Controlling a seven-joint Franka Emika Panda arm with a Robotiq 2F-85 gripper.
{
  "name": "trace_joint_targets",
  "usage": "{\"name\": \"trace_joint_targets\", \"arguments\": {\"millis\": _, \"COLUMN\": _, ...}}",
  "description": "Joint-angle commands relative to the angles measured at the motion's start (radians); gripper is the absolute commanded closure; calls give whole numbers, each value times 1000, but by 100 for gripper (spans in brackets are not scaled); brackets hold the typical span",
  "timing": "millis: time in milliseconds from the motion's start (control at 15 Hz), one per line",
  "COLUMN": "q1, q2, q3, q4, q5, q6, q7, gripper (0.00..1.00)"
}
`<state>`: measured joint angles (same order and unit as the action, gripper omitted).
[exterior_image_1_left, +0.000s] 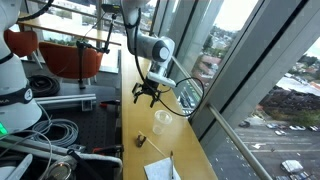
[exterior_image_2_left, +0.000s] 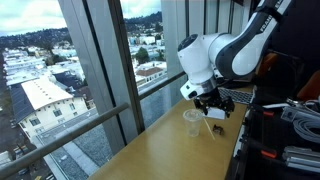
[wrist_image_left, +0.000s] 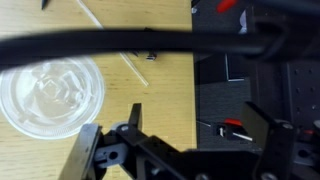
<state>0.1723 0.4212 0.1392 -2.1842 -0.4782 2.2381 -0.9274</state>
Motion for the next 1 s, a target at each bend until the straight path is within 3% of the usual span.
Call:
{"name": "trace_joint_targets", "arguments": {"millis": 0, "q1": -28, "q2": -189, "q3": -2, "q4": -134, "q5": -39, "q6": 23, "q7": 17, "gripper": 0}}
{"name": "trace_joint_targets", "arguments": {"millis": 333, "q1": -62, "q2": -304, "q3": -20, "q4": -191, "q5": -38, "q6": 53, "q7": 20, "gripper": 0}}
{"name": "trace_joint_targets", "arguments": {"millis": 400, "q1": -52, "q2": -261, "q3": -9, "q4": -151, "q5": -16, "q6": 17, "q7": 4, "gripper": 0}}
{"name": "trace_joint_targets", "arguments": {"millis": 933, "q1": -62, "q2": -287, "q3": -15, "q4": -172, "q5": -16, "q6": 24, "q7": 4, "gripper": 0}}
